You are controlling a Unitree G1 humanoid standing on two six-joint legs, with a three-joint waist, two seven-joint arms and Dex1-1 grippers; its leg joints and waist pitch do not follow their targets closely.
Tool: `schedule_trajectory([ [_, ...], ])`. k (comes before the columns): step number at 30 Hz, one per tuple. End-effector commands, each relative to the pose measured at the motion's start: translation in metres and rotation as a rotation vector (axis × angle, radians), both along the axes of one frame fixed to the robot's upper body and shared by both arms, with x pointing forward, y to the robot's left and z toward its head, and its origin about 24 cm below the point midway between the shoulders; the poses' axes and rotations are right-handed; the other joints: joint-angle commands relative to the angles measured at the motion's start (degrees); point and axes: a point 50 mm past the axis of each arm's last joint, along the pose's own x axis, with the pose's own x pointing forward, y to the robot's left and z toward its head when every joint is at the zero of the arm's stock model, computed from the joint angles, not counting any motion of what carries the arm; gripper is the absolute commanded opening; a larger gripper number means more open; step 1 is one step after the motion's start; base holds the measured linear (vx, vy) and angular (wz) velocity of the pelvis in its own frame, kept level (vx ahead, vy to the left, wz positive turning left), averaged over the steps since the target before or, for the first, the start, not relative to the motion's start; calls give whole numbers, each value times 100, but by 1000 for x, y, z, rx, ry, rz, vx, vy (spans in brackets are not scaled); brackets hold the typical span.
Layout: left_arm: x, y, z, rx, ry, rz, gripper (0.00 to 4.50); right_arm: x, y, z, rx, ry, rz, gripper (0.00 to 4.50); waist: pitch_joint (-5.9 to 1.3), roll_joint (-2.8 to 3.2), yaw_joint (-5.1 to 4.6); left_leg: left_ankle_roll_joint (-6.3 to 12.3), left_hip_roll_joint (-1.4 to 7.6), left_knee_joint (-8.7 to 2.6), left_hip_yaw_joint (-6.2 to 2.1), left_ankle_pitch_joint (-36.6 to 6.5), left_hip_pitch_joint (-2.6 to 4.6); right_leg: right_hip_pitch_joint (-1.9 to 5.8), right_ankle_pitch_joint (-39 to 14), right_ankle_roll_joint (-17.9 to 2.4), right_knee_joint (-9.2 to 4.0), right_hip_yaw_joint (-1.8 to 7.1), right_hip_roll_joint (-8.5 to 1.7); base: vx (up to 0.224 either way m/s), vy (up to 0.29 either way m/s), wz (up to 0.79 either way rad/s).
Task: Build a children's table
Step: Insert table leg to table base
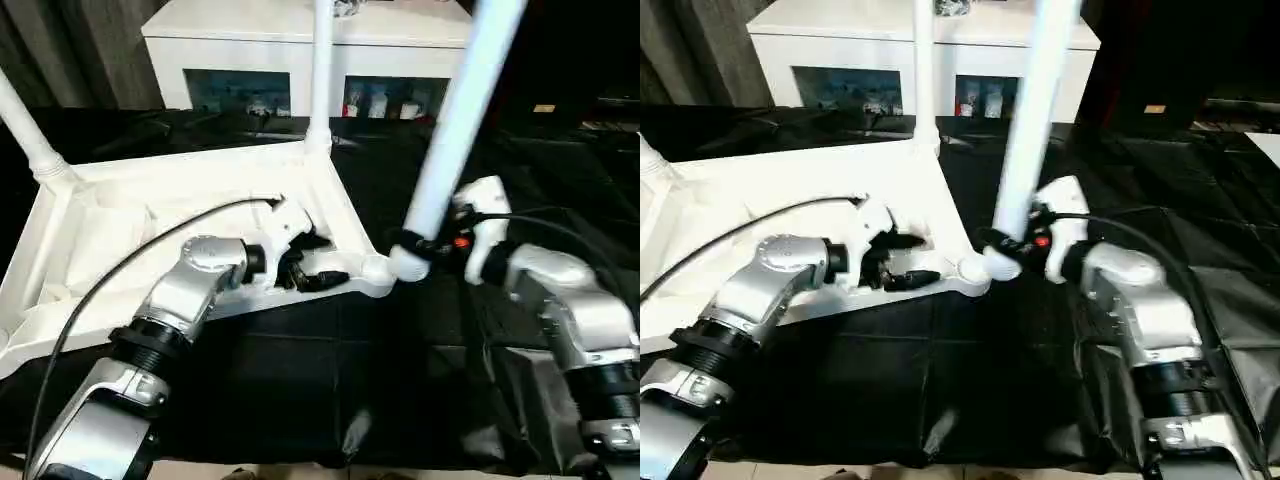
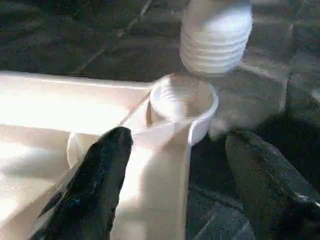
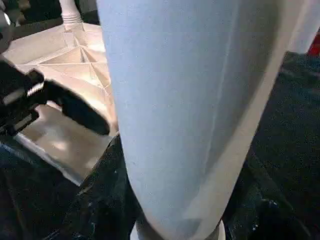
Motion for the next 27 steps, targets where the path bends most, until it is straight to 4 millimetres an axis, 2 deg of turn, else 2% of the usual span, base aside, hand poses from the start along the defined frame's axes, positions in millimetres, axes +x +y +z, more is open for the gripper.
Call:
schedule_trajectory([
  [1, 2, 1, -5, 55, -5, -15, 310, 3, 4, 4, -7, -33, 2, 186, -397, 27, -9, 109, 201, -421, -44, -730, 70, 357, -268, -1562, -382, 178, -354, 0, 0, 0],
  [6, 4, 7, -11, 100, 20, 5, 277, 5, 7, 5, 1, -39, 6, 186, -407, 32, -7, 70, 212, -428, -58, -674, 65, 370, -135, -1559, -357, 177, -358, 0, 0, 0],
  [9, 4, 9, -13, 121, 34, 8, 257, 7, 8, 5, 4, -46, 6, 186, -414, 27, -5, 114, 214, -420, -54, -586, 61, 372, 64, -1647, -336, 178, -363, 0, 0, 0],
  [12, 4, 11, -16, 148, 40, 14, 226, 8, 9, 6, 9, -50, 8, 186, -407, 34, 2, 123, 215, -421, -52, -610, 58, 372, 6, -1658, -345, 182, -372, 0, 0, 0],
  [14, 5, 12, -17, 159, 40, 16, 224, 8, 10, 6, 10, -51, 10, 186, -405, 30, -2, 133, 214, -423, -50, -608, 61, 367, -4, -1640, -349, 180, -365, 0, 0, 0],
  [17, 2, 13, -20, 190, 60, -20, 188, 8, 13, 6, 18, -52, 19, 186, -400, 30, 0, 112, 223, -433, -55, -665, 66, 366, -95, -1635, -358, 181, -373, 0, 0, 0],
  [21, -1, 13, -21, 200, 77, -40, 168, 10, 13, 6, 23, -49, 22, 186, -391, 35, -11, 67, 222, -445, -55, -743, 67, 357, -193, -1627, -365, 182, -373, 0, 0, 0],
  [22, -1, 13, -22, 205, 82, -40, 144, 11, 13, 5, 24, -47, 20, 186, -392, 36, -11, 59, 223, -444, -56, -748, 67, 360, -198, -1626, -363, 182, -373, 0, 0, 0],
  [26, -3, 14, -25, 229, 98, -55, 135, 13, 15, 2, 47, -25, 18, 186, -395, 40, -19, 58, 220, -442, -54, -747, 63, 362, -210, -1635, -367, 187, -377, 0, 0, 0],
  [27, -3, 14, -26, 243, 101, -60, 107, 13, 15, 0, 51, -12, 22, 186, -395, 37, -23, 76, 225, -443, -56, -726, 63, 360, -162, -1641, -365, 185, -373, 0, 0, 0],
])
